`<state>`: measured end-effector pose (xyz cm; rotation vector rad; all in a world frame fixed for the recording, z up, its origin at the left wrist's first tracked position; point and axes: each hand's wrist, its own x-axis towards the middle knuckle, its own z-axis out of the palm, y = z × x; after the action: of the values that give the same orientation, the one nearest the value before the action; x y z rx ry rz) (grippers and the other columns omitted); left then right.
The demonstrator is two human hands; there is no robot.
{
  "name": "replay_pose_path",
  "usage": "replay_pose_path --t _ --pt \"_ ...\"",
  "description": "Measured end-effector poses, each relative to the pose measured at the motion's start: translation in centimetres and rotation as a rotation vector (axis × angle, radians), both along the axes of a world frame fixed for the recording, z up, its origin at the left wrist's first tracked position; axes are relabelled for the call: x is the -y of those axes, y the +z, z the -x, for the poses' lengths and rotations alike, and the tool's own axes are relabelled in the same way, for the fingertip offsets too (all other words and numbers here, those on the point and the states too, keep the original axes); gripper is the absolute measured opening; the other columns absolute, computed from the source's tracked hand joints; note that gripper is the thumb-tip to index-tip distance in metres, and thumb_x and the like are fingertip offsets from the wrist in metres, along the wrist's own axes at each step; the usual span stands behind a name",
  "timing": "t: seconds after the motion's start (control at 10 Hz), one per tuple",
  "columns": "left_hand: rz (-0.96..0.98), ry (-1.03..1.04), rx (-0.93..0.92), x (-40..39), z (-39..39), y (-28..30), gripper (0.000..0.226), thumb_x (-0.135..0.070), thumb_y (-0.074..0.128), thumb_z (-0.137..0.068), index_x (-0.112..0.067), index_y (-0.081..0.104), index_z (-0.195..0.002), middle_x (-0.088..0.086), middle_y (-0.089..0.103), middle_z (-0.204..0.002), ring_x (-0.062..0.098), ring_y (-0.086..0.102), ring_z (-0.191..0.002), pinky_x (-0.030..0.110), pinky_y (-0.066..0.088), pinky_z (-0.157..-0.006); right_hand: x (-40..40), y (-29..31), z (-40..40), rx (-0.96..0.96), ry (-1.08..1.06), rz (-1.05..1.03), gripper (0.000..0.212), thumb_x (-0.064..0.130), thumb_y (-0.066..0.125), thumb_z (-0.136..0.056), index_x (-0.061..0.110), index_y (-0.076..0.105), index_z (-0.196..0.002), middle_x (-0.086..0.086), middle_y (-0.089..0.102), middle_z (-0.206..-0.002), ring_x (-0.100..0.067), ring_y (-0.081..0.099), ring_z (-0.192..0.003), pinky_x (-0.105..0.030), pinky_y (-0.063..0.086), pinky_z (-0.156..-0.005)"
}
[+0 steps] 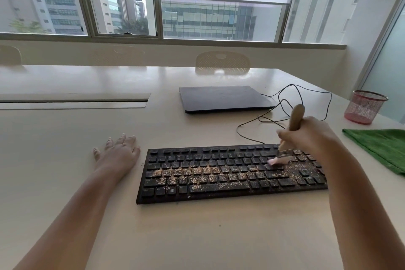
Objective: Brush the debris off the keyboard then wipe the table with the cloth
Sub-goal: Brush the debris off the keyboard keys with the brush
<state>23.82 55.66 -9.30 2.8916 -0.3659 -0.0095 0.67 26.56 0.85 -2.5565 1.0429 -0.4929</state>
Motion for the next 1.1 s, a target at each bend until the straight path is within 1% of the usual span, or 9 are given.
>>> replay_pose_path --t 0.2,0.3,0.4,0.6,0.7,0.8,0.9,1.0,1.1 --pt "0.008 0.000 0.000 -0.1 0.0 0.0 0.051 -0.042 0.022 -0.100 -0.029 0.018 -0.149 -0.005 0.008 -0.159 0.023 0.005 -0.146 0.053 0.004 -0.115 0.0 -0.8 -1.0 0.176 0.061 0.137 0.038 0.048 0.060 -0.085 0.012 0.069 -0.078 0.009 0.059 -0.057 -0.009 0.057 -0.063 -0.017 0.035 -0.052" --pt "0.007 0.001 0.001 -0.2 0.0 -0.1 0.051 -0.042 0.023 -0.100 -0.029 0.018 -0.149 -0.005 0.009 -0.159 0.023 0.005 -0.146 0.053 0.004 -0.115 -0.6 -1.2 -1.6 0.114 0.088 0.097 0.046 0.056 0.059 -0.081 0.012 0.070 -0.080 0.002 0.069 -0.071 -0.014 0.062 -0.075 -0.023 0.042 -0.059" --pt "0.005 0.002 0.000 -0.2 -0.1 -0.1 0.051 -0.042 0.023 -0.100 -0.029 0.019 -0.149 -0.005 0.009 -0.158 0.023 0.005 -0.146 0.053 0.004 -0.115 -1.9 -1.1 -1.9 0.100 0.116 0.116 0.044 0.057 0.058 -0.082 0.015 0.067 -0.071 0.006 0.061 -0.061 -0.012 0.062 -0.071 -0.019 0.038 -0.051" --pt "-0.010 0.002 0.006 -0.1 -0.1 0.0 0.050 -0.042 0.024 -0.100 -0.030 0.019 -0.149 -0.005 0.009 -0.158 0.023 0.006 -0.146 0.053 0.005 -0.115 -6.3 -2.2 -3.2 0.182 0.504 -0.051 0.041 0.054 0.057 -0.081 0.015 0.069 -0.075 0.015 0.055 -0.050 0.006 0.050 -0.038 -0.010 0.040 -0.040" --pt "-0.018 0.001 0.007 0.0 -0.1 0.0 0.051 -0.042 0.024 -0.100 -0.030 0.019 -0.149 -0.005 0.010 -0.158 0.023 0.007 -0.146 0.053 0.005 -0.115 -5.6 -1.8 -3.0 0.240 0.417 -0.047 0.042 0.051 0.055 -0.084 0.012 0.068 -0.075 0.014 0.055 -0.050 0.003 0.052 -0.037 -0.010 0.041 -0.039" --pt "-0.016 0.002 0.005 0.0 -0.1 0.0 0.051 -0.043 0.023 -0.100 -0.030 0.019 -0.149 -0.005 0.010 -0.158 0.023 0.007 -0.146 0.053 0.005 -0.115 -3.8 -1.3 -2.5 0.253 0.118 0.131 0.046 0.050 0.053 -0.088 0.009 0.067 -0.076 0.010 0.051 -0.051 0.000 0.049 -0.043 -0.012 0.036 -0.039" --pt "-0.015 0.001 0.006 0.0 -0.1 -0.1 0.051 -0.042 0.023 -0.100 -0.030 0.019 -0.149 -0.005 0.010 -0.158 0.023 0.007 -0.146 0.053 0.005 -0.115 -4.1 -1.8 -3.0 0.211 0.127 0.187 0.044 0.049 0.052 -0.090 0.009 0.067 -0.077 0.010 0.051 -0.051 0.001 0.049 -0.044 -0.013 0.036 -0.040" --pt "-0.014 -0.003 0.004 0.0 -0.1 -0.1 0.050 -0.042 0.023 -0.100 -0.030 0.020 -0.149 -0.005 0.010 -0.158 0.024 0.007 -0.146 0.053 0.006 -0.115 -7.2 -3.1 -3.9 0.176 0.405 0.163 0.043 0.046 0.048 -0.092 0.011 0.065 -0.073 0.007 0.067 -0.061 -0.002 0.060 -0.047 -0.016 0.048 -0.044" --pt "-0.015 0.002 0.012 0.1 -0.1 -0.2 0.050 -0.043 0.024 -0.100 -0.030 0.021 -0.148 -0.005 0.011 -0.158 0.024 0.007 -0.146 0.053 0.006 -0.115 -9.4 -3.4 -4.1 0.252 0.562 0.074 0.042 0.042 0.051 -0.091 0.008 0.069 -0.076 0.011 0.065 -0.057 0.001 0.059 -0.045 -0.016 0.048 -0.044"
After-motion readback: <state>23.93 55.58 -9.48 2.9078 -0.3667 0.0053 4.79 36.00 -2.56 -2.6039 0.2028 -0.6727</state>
